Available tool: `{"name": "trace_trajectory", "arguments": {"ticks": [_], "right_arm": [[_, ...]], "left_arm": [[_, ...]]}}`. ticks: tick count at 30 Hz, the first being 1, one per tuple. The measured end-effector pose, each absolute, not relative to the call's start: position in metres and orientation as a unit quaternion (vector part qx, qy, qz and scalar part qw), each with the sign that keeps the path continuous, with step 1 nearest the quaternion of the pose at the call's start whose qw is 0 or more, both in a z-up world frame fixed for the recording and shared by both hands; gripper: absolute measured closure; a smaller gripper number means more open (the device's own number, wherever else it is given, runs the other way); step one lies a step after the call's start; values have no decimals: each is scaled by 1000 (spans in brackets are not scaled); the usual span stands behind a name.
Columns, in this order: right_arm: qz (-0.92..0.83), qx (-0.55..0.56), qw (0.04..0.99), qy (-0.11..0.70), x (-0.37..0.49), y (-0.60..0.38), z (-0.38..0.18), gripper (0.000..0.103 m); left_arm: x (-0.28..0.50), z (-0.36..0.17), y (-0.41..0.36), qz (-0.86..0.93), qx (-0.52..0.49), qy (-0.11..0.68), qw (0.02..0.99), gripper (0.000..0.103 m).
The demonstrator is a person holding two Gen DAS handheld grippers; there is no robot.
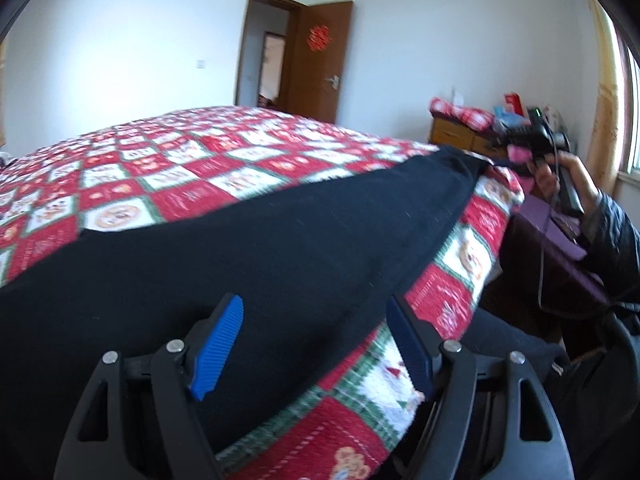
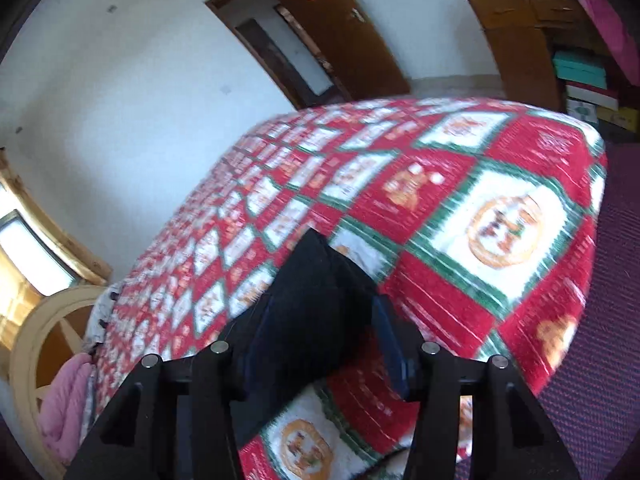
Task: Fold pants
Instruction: 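Lower the held pants edge onto the pants and open the right tool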
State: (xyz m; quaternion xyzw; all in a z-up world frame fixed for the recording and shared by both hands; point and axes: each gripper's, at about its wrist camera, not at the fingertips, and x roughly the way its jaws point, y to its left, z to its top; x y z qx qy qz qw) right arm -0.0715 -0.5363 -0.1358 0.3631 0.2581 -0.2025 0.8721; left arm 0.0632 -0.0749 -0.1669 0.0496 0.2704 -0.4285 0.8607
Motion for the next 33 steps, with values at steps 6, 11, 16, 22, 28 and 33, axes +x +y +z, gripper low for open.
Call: {"name": "trace_trajectory", "arguments": {"ticks": [6, 11, 16, 22, 28, 33], "right_arm": [[-202, 372, 861, 281, -72, -532, -149, 79], [-197, 356, 868, 284, -68, -525, -151, 98], [-215, 330, 883, 253, -71, -530, -129, 98], [-238, 323, 873, 277, -65, -546, -153, 98], [-276, 304, 876, 253, -75, -539, -132, 88], [-256, 212, 914, 232, -64, -484, -92, 83]], "left_arm": [[70, -171, -70, -415, 39, 278, 865, 26], [69, -176, -74, -416, 49, 285, 862, 26], [71, -183, -74, -417, 49, 299, 857, 26], [68, -185, -73, -421, 53, 298, 855, 26], [66, -175, -63, -402, 43, 286, 869, 26], [73, -160, -36, -355, 16, 259, 898, 19]]}}
